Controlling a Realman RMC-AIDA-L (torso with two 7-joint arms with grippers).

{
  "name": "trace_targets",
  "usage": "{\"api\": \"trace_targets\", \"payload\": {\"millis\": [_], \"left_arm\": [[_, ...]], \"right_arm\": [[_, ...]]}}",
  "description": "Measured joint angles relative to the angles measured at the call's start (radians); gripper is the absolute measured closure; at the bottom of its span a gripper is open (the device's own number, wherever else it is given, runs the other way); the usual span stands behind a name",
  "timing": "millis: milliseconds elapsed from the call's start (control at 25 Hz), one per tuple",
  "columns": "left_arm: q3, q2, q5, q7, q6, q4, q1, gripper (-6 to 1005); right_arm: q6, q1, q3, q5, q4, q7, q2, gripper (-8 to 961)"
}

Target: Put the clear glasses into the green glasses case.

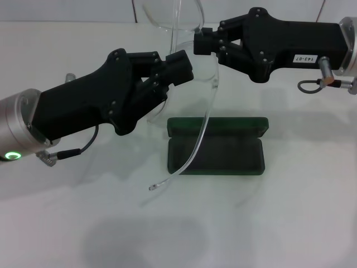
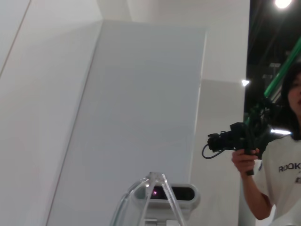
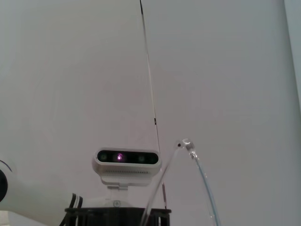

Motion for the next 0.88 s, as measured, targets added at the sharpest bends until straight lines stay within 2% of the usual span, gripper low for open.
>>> {"api": "trace_targets", "payload": {"millis": [880], "left_arm": [[0.000,0.001,-0.008,0.031,-0.015,-0.036,0.001,915]], "right_arm": [[-0.003,-0.002,-0.043,0.029,0.014,-0.004,0.002,902]]}}
